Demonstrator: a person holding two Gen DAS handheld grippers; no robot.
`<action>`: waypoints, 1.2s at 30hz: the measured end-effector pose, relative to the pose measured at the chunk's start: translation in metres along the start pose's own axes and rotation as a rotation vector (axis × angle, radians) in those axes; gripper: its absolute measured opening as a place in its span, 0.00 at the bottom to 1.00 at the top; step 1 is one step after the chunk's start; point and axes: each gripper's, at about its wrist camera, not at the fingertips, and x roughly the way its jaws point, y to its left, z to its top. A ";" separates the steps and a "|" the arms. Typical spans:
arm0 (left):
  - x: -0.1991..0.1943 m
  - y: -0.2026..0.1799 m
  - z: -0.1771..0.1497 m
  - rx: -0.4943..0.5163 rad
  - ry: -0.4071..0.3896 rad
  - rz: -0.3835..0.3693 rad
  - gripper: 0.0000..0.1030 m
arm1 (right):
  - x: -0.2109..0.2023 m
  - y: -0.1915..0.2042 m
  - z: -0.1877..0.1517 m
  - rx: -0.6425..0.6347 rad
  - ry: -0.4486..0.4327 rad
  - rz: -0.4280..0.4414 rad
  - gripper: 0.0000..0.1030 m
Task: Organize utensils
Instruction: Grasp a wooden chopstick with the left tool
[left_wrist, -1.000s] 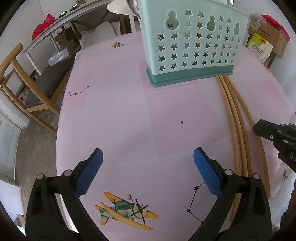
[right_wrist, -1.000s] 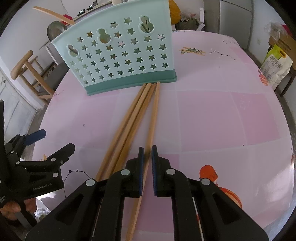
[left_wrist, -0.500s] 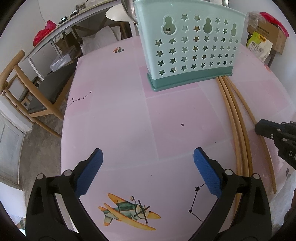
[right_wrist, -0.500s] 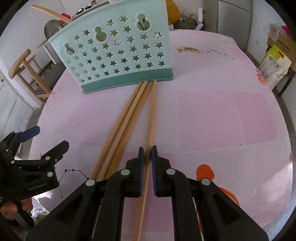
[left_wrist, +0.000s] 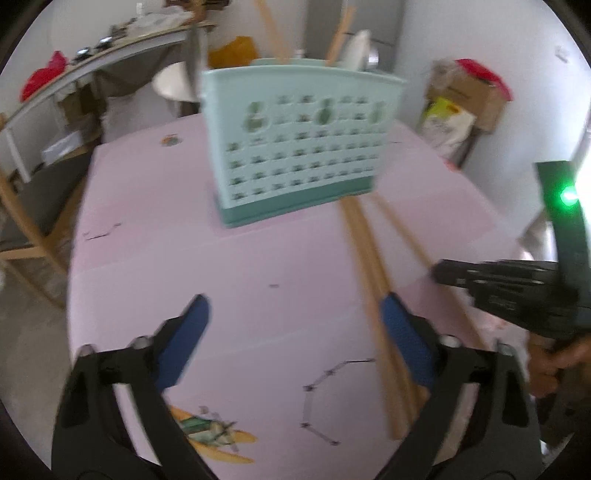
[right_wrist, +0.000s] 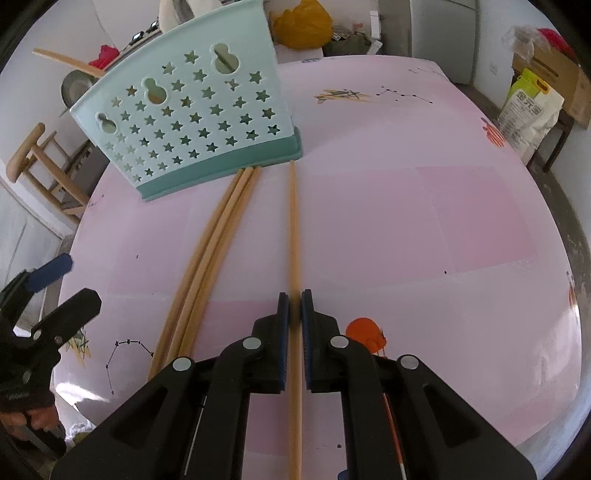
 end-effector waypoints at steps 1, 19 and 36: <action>0.002 -0.004 0.001 0.006 0.011 -0.022 0.66 | 0.000 -0.001 0.000 0.000 -0.002 0.001 0.07; 0.052 -0.049 -0.004 0.088 0.178 -0.194 0.07 | 0.000 -0.005 -0.002 0.015 -0.022 0.038 0.07; 0.058 -0.036 0.005 0.039 0.187 -0.175 0.06 | 0.000 -0.008 -0.003 0.018 -0.024 0.046 0.07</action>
